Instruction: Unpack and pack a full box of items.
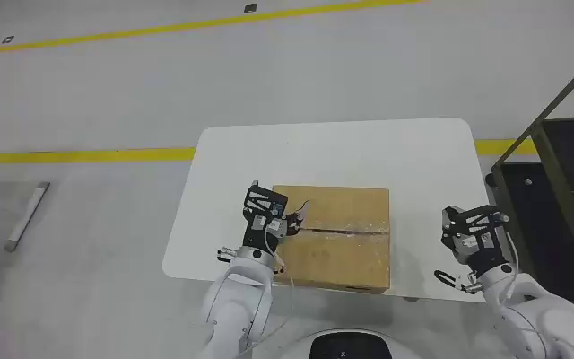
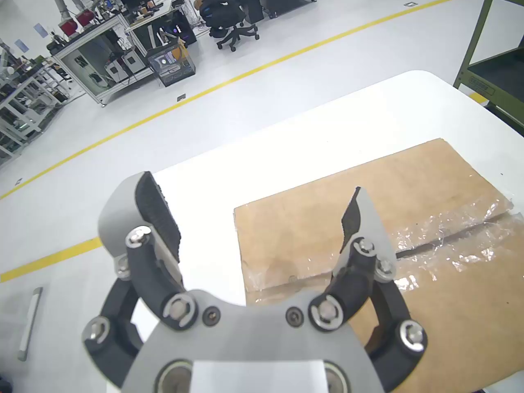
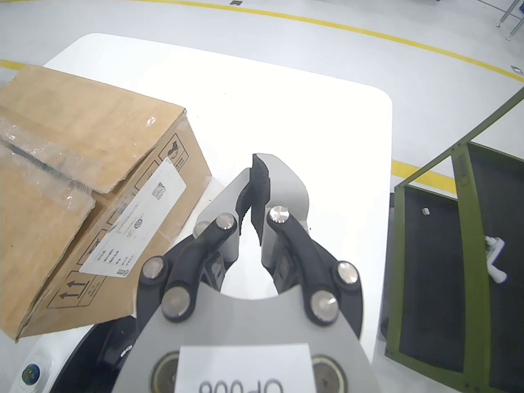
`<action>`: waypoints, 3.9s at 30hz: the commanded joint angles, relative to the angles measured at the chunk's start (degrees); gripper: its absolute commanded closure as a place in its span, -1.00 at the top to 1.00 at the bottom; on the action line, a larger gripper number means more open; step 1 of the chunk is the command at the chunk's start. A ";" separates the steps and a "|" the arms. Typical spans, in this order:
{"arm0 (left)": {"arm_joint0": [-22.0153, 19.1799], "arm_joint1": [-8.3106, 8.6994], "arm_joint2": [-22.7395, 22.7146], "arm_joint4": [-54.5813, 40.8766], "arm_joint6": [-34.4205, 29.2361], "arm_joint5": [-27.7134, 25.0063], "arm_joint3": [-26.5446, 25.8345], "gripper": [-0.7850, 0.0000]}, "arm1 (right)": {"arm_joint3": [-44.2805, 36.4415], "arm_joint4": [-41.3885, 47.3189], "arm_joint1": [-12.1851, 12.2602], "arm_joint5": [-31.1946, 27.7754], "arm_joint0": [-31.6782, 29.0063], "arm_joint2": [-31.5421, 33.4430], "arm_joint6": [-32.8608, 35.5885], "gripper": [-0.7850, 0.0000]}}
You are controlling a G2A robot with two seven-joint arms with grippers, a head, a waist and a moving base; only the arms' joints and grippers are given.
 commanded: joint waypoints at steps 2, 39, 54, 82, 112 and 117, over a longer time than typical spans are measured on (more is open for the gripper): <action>0.01 0.00 -0.03 0.00 0.03 0.00 0.01 1.00 | -0.35 -0.50 -0.04 -0.35 -0.10 0.31 -0.02 -1.00; -12.23 -2.60 17.30 -13.49 -6.16 -9.15 12.23 1.00 | -0.17 1.89 -1.25 0.23 -8.13 8.09 -3.15 -1.00; -12.52 -3.18 21.25 -13.14 -11.32 -7.54 15.39 1.00 | -0.07 0.74 -1.64 -1.66 -7.86 7.60 -2.17 -1.00; -14.50 -4.14 22.44 -9.45 -19.62 -3.27 17.23 0.62 | 0.22 1.70 -2.39 -3.18 -7.81 8.57 -1.49 -1.00; -13.81 -4.35 20.67 -8.69 -19.15 -3.31 16.05 -1.00 | 0.22 2.29 -3.19 -3.58 -6.03 7.33 -0.80 -1.00; -13.18 -3.81 17.34 -11.53 -16.11 -6.94 13.28 -1.00 | -1.35 1.29 -3.14 -6.77 -4.16 6.12 -1.56 -1.00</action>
